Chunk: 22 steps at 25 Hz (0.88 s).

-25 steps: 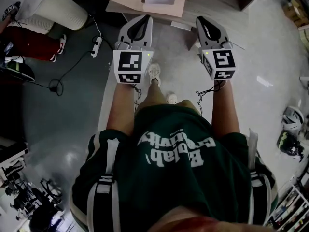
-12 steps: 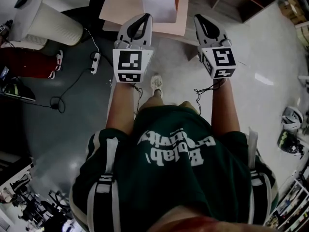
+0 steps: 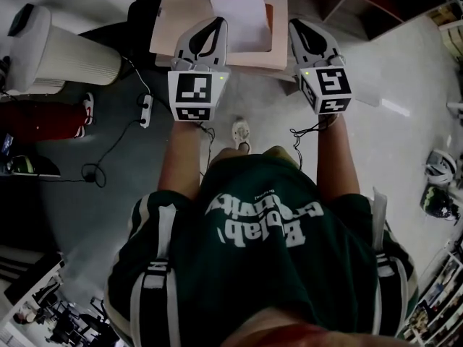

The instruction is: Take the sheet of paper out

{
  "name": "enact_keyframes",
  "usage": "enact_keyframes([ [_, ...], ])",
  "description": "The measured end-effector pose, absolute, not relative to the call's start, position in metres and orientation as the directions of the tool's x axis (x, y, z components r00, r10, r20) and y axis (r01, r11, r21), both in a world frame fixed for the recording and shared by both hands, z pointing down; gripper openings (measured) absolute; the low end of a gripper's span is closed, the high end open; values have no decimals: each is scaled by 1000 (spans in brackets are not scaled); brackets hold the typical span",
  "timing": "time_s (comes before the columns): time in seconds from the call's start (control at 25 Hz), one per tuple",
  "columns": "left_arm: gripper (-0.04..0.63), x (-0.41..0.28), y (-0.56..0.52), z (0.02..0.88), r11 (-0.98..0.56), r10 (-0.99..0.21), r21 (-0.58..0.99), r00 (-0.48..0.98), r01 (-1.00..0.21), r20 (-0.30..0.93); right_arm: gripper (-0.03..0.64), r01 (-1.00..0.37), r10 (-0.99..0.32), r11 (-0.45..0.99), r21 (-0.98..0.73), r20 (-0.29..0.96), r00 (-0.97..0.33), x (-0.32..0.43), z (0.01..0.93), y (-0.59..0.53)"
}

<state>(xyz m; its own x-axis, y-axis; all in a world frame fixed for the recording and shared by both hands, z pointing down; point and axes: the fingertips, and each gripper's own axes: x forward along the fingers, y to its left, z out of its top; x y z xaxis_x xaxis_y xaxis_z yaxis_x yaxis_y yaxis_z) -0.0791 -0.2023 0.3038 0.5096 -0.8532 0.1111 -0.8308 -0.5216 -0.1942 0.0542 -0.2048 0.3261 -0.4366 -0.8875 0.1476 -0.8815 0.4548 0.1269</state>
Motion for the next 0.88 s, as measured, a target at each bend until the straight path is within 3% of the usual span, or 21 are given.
enact_keyframes([
  [0.52, 18, -96, -244, 309, -549, -833, -204, 550, -811, 57, 37, -892, -898, 431, 136, 163, -409, 24, 332, -249],
  [0.88, 18, -98, -272, 320, -526, -849, -207, 522, -825, 82, 37, -882, -882, 455, 123, 198, -428, 24, 345, -278],
])
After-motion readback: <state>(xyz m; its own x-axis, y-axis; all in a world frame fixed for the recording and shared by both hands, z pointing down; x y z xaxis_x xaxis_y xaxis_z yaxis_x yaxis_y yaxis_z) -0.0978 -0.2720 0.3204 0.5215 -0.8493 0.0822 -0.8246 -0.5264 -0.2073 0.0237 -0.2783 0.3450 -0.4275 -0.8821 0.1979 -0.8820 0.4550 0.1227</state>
